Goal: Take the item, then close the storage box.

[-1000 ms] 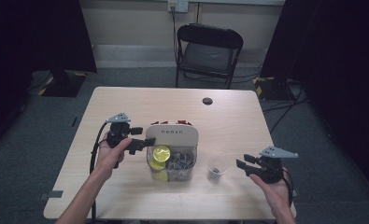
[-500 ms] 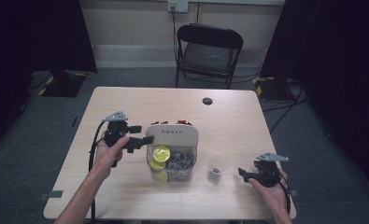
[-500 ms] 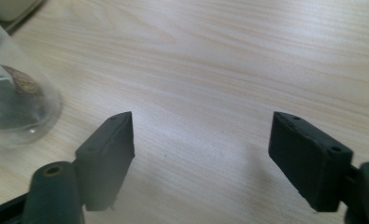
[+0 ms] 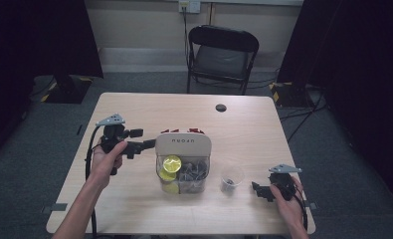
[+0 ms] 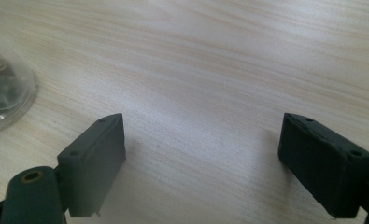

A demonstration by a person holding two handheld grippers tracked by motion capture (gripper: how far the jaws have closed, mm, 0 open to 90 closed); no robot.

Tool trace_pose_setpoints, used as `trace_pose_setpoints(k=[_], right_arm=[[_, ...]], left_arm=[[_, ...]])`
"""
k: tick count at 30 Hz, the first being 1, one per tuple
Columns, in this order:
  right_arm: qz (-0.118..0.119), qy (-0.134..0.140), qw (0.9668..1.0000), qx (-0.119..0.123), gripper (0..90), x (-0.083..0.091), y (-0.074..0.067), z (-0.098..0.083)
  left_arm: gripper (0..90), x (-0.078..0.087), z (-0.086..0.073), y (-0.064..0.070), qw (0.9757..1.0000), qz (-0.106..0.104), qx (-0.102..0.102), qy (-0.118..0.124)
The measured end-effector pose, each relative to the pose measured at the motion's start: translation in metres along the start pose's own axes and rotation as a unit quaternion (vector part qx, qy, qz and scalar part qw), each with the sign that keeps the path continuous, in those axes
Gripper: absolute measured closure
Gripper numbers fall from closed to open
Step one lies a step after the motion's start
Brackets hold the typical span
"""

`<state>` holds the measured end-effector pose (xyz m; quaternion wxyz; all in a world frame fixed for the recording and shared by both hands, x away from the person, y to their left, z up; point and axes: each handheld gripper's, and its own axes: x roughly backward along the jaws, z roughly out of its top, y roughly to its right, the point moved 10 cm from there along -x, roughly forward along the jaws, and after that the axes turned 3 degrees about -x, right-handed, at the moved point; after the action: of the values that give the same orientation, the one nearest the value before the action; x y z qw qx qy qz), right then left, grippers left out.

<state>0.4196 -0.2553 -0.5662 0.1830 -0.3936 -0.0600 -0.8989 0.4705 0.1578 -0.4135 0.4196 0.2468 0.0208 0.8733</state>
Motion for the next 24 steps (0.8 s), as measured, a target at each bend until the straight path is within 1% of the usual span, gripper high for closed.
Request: trace_pose_setpoints(k=[2, 3, 4, 5, 6, 7, 12, 14, 17, 20, 22, 24], right_arm=[[-0.003, 0.0, 1.0, 0.001, 14.3, 0.0, 0.0, 0.0], [-0.004, 0.002, 1.0, 0.002, 13.8, -0.001, 0.0, 0.0], [-0.006, 0.006, 1.0, 0.0, 13.3, -0.001, -0.001, 0.0], [-0.006, 0.006, 1.0, 0.0, 13.3, -0.001, -0.001, 0.0], [-0.005, 0.008, 1.0, 0.0, 13.3, -0.001, -0.001, 0.0], [-0.005, 0.011, 0.9999, -0.001, 12.9, -0.001, -0.001, 0.0], [-0.011, 0.019, 0.9998, -0.002, 11.7, -0.002, 0.0, -0.001], [-0.012, 0.021, 0.9997, -0.003, 11.0, -0.002, 0.0, -0.001], [-0.011, 0.027, 0.9996, -0.004, 10.7, -0.002, 0.0, -0.001], [-0.011, 0.03, 0.9995, -0.003, 10.6, -0.002, 0.0, -0.001], [-0.012, 0.033, 0.9994, -0.004, 9.9, -0.003, 0.0, -0.001], [-0.012, 0.033, 0.9994, -0.004, 9.9, -0.003, 0.0, -0.001]], left_arm=[[20.6, 0.002, 0.0, -0.002, 1.0, 0.003, 0.002, 0.002], [20.6, 0.003, 0.001, -0.004, 0.9999, 0.005, 0.008, 0.007], [20.6, 0.004, 0.001, -0.008, 0.9998, 0.011, 0.012, 0.008], [20.3, 0.004, 0.001, -0.008, 0.9998, 0.011, 0.012, 0.008], [20.3, 0.004, 0.001, -0.01, 0.9998, 0.015, 0.013, 0.008], [20.1, 0.004, 0.002, -0.013, 0.9996, 0.02, 0.018, 0.012], [20.0, 0.0, 0.0, -0.018, 0.9994, 0.029, 0.02, 0.008], [20.0, -0.003, 0.0, -0.019, 0.9994, 0.028, 0.02, 0.01], [19.8, -0.01, -0.002, -0.022, 0.9992, 0.032, 0.023, 0.004], [19.7, -0.014, -0.004, -0.022, 0.9993, 0.031, 0.022, -0.003], [19.4, -0.018, -0.005, -0.022, 0.9994, 0.028, 0.021, -0.003], [19.4, -0.023, -0.007, -0.02, 0.9994, 0.026, 0.021, -0.01]])
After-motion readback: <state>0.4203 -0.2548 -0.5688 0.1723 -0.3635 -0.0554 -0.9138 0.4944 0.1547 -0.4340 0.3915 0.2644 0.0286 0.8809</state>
